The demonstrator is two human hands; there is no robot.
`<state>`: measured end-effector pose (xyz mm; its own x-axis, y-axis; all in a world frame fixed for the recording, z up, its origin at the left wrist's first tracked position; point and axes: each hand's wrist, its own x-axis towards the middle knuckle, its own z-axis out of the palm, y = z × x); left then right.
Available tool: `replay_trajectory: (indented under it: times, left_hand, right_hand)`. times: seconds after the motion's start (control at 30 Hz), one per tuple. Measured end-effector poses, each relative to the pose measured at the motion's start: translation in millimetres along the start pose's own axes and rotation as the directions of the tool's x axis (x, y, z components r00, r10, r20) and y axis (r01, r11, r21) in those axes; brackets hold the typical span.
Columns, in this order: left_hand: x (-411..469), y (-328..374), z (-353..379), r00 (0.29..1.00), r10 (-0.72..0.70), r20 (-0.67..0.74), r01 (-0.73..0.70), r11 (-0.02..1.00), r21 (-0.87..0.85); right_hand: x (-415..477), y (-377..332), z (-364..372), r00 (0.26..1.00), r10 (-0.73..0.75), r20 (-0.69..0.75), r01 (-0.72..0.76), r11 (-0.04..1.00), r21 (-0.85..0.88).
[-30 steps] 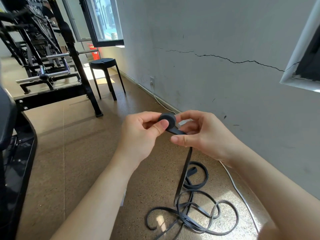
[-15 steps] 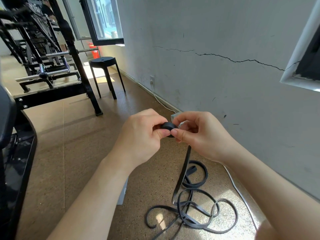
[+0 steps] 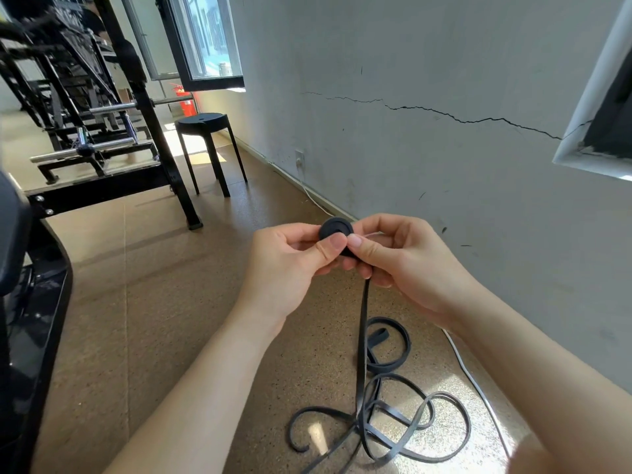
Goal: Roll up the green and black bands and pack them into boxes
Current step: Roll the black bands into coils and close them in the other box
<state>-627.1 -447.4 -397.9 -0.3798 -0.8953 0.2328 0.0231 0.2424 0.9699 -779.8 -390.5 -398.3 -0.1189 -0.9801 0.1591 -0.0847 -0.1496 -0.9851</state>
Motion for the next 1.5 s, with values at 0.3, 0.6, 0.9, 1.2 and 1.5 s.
replay_trajectory:
  times: [0.3,0.6,0.9,1.2,1.5]
  left_hand:
    - [5,3,-20,0.989,0.084,0.119,-0.127,0.897,0.423]
    - [4,5,-20,0.978,0.069,0.195,-0.166,0.821,0.546]
    - [2,0,-14,0.983,0.075,0.165,-0.092,0.991,0.098]
    - [-2,-1,-1,0.993,0.047,0.106,-0.016,0.961,-0.274]
    - [4,8,-24,0.946,0.205,0.253,-0.306,0.824,0.477]
  right_hand:
    - [-5,-9,-5,0.99,-0.117,0.081,0.141,0.776,-0.615]
    - [-7,-10,-4,0.989,-0.111,0.101,0.146,0.871,-0.469]
    - [-3,-5,0,0.999,-0.03,0.018,0.03,0.999,-0.019]
    - [-2,-5,4,0.997,0.033,0.075,-0.052,0.961,0.271]
    - [-2,-9,-2,0.946,0.245,0.211,-0.267,0.96,0.083]
